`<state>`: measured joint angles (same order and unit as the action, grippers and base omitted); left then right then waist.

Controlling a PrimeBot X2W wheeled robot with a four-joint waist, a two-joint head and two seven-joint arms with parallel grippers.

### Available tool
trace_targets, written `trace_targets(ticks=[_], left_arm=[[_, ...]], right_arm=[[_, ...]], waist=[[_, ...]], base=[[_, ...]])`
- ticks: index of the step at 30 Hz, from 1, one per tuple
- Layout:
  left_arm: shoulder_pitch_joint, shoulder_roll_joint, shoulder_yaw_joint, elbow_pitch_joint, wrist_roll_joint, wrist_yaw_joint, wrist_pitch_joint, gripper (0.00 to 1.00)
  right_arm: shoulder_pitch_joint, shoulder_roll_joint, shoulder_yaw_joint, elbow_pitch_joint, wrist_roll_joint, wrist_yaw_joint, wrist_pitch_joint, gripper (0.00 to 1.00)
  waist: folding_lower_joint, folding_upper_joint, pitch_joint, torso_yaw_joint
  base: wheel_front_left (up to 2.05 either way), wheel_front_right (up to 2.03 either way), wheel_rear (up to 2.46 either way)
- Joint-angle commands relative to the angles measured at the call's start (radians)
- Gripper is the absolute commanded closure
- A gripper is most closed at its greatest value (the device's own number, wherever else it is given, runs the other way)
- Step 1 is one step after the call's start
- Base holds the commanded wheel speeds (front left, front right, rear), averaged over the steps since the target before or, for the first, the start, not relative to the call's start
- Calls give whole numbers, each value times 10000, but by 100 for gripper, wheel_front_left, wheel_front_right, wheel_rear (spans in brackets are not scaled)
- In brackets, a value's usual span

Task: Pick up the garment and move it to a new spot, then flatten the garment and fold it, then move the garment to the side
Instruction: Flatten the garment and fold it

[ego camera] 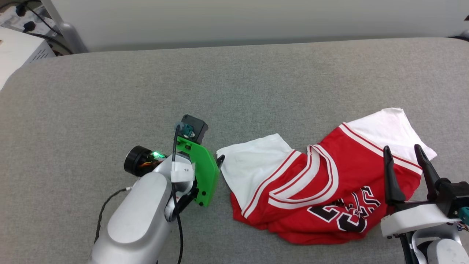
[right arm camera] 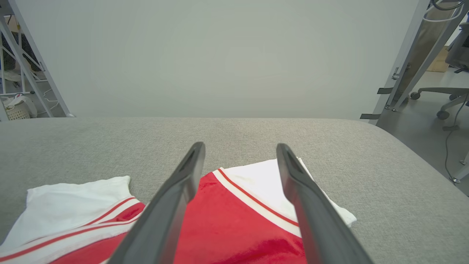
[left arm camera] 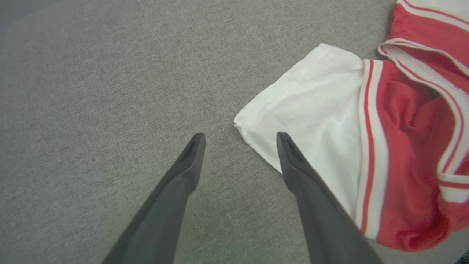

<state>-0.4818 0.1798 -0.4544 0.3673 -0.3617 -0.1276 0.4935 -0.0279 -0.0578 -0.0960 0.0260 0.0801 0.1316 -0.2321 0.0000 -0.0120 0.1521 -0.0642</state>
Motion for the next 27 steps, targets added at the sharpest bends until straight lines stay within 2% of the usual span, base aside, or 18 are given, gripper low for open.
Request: trace_targets(ticks=[1, 8, 17, 18, 20, 27], left_arm=[[-364, 91, -64, 64, -26, -4, 323, 0], [-1089, 225, -199, 581, 182, 167, 1090, 0], [-1131, 366, -580, 1403, 448, 181, 1135, 0], [-1095, 361, -610, 1507, 422, 175, 1149, 22], [-1041, 383, -645, 1645, 382, 163, 1114, 100], [-809, 539, -217, 1661, 81, 360, 163, 100]], right_arm=[[-173, 41, 34, 1, -109, -9, -49, 0], [-376, 68, 141, 112, -88, -9, -141, 0], [-530, 74, 150, 304, 111, -9, -239, 0], [-547, 74, 153, 319, 117, -9, -246, 0], [-575, 74, 152, 348, 111, -9, -255, 0], [-545, 75, 120, 503, -39, -9, -268, 0]], waist=[[0, 120, 428, -381], [0, 120, 1013, -793], [0, 120, 1261, -948], [0, 120, 1265, -939], [0, 120, 1258, -909], [0, 120, 885, -623]], base=[[0, 0, 0], [0, 0, 0], [0, 0, 0], [0, 0, 0], [0, 0, 0], [0, 0, 0]])
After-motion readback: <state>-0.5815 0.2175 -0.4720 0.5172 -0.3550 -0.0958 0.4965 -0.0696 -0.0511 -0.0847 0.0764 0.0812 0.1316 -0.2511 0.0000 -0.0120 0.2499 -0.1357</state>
